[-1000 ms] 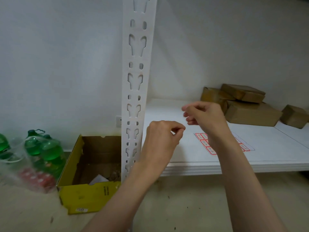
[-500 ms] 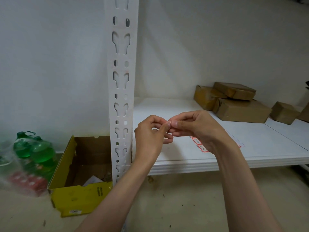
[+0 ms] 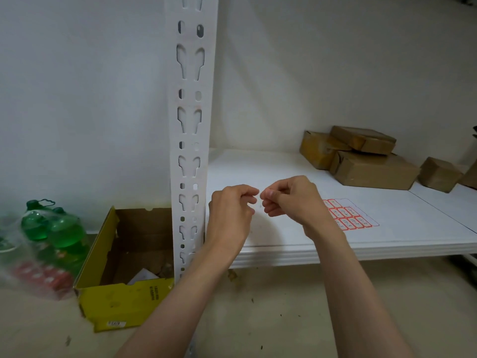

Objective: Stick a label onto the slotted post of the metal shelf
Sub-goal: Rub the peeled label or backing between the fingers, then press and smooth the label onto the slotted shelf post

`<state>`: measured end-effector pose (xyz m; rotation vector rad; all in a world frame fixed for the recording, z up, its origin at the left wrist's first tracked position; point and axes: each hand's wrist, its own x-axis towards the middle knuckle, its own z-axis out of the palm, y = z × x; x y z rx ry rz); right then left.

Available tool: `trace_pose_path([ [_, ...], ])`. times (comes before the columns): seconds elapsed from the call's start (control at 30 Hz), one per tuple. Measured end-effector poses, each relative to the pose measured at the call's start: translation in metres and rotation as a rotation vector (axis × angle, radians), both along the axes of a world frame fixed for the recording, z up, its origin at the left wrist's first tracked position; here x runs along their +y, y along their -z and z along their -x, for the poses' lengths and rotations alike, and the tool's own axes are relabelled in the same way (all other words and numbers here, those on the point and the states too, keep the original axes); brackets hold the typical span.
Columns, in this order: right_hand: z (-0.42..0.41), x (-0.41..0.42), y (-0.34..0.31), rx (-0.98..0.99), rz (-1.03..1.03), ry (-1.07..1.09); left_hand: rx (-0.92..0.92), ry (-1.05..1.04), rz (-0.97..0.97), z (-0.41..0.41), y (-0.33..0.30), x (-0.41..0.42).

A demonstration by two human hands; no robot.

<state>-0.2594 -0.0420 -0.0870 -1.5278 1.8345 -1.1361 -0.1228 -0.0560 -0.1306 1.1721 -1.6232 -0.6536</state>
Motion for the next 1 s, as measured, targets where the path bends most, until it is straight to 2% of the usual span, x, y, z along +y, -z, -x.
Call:
trace_pose_path([
  [0.07,-0.003,-0.003,0.006,0.044,-0.04,0.025,-0.152,-0.03,-0.008,0.0,0.005,-0.002],
  [0.2,-0.008,-0.009,0.008,0.19,-0.09,0.123,-0.303,-0.08,0.019,0.001,0.0,0.005],
  [0.3,-0.007,-0.013,0.006,0.286,0.061,0.211,-0.491,-0.138,0.152,0.001,-0.011,0.013],
  [0.33,-0.005,-0.015,0.005,0.271,0.104,0.208,-0.486,-0.142,0.212,0.001,-0.014,0.015],
  [0.43,-0.009,-0.015,0.001,0.255,0.088,0.111,-0.311,-0.126,0.54,-0.002,-0.036,0.027],
  [0.5,-0.019,-0.016,-0.009,0.206,0.203,0.08,-0.124,-0.155,0.781,-0.011,-0.054,0.03],
  [0.53,-0.028,-0.016,-0.016,0.117,0.301,0.059,-0.039,-0.201,0.884,-0.019,-0.065,0.031],
  [0.6,-0.048,-0.012,-0.034,-0.169,0.45,-0.029,0.123,-0.331,0.971,-0.039,-0.088,0.032],
  [0.63,-0.059,-0.008,-0.043,-0.292,0.484,-0.091,0.194,-0.407,0.955,-0.05,-0.095,0.029],
  [0.7,-0.078,-0.002,-0.059,-0.406,0.521,-0.22,0.272,-0.461,0.816,-0.07,-0.103,0.023],
  [0.8,-0.1,0.003,-0.073,-0.449,0.528,-0.34,0.24,-0.291,0.552,-0.087,-0.106,0.014],
  [1.0,-0.113,0.004,-0.076,-0.46,0.559,-0.389,0.127,-0.245,0.508,-0.099,-0.112,0.009],
])
